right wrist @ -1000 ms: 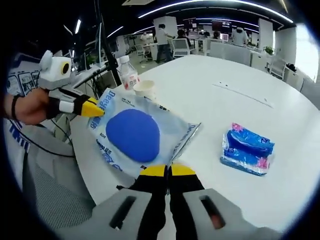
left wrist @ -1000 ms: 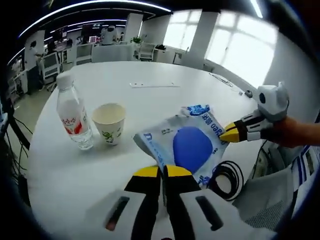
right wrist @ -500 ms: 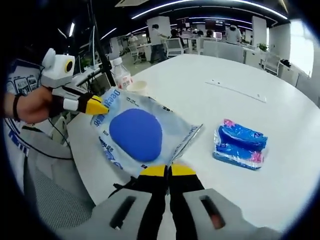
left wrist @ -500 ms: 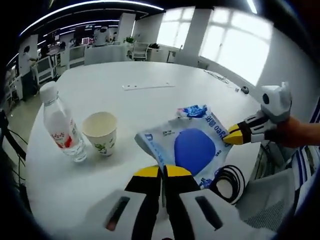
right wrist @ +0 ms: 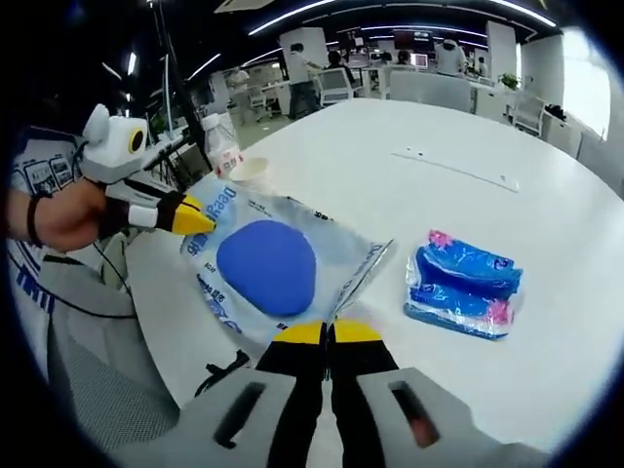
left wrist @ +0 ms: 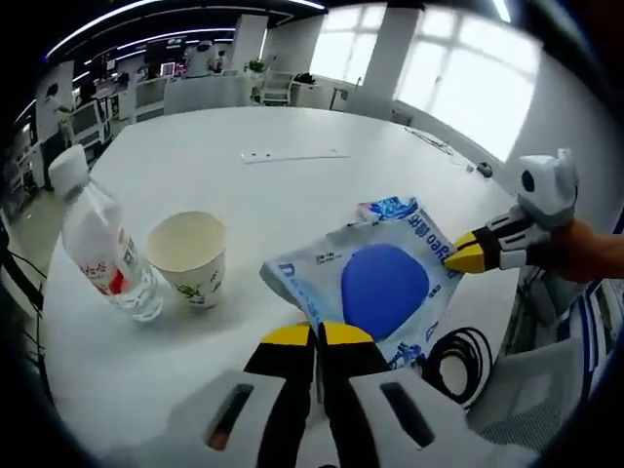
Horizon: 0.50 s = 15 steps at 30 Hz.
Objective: Arrange the tabletop items into an orderly group along one side of the table until the central work area is clear of visible clutter.
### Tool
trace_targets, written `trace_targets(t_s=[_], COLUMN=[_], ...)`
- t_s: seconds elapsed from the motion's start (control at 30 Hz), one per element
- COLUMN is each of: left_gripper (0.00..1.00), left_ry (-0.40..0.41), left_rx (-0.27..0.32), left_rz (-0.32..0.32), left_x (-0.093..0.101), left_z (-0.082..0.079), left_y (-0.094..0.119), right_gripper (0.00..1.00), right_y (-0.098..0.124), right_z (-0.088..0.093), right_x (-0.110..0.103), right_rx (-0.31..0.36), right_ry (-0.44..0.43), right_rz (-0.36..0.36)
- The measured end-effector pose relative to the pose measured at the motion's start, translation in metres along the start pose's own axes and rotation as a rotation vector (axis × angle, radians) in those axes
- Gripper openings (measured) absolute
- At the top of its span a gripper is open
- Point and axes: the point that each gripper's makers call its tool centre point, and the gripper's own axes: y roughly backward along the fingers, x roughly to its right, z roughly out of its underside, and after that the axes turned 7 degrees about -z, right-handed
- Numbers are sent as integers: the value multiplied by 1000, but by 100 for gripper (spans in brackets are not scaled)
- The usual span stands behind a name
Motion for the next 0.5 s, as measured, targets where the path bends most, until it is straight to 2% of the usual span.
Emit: trace_targets(t_s=[0.33,0.5], left_gripper=[0,0], left_ry=[62,48], left_rx=[-7,-43], left_rz=[-14,-46], left_x=[-10,-14], left_z=[-4,0], left_y=[-18,-30], right_gripper=[0,0], right_y=[-13,-26], right_z=[-7,-9], right_x=[15,24], right_rx=[-14,-28], right_ry=[-2,7], right_rz=[-14,-24])
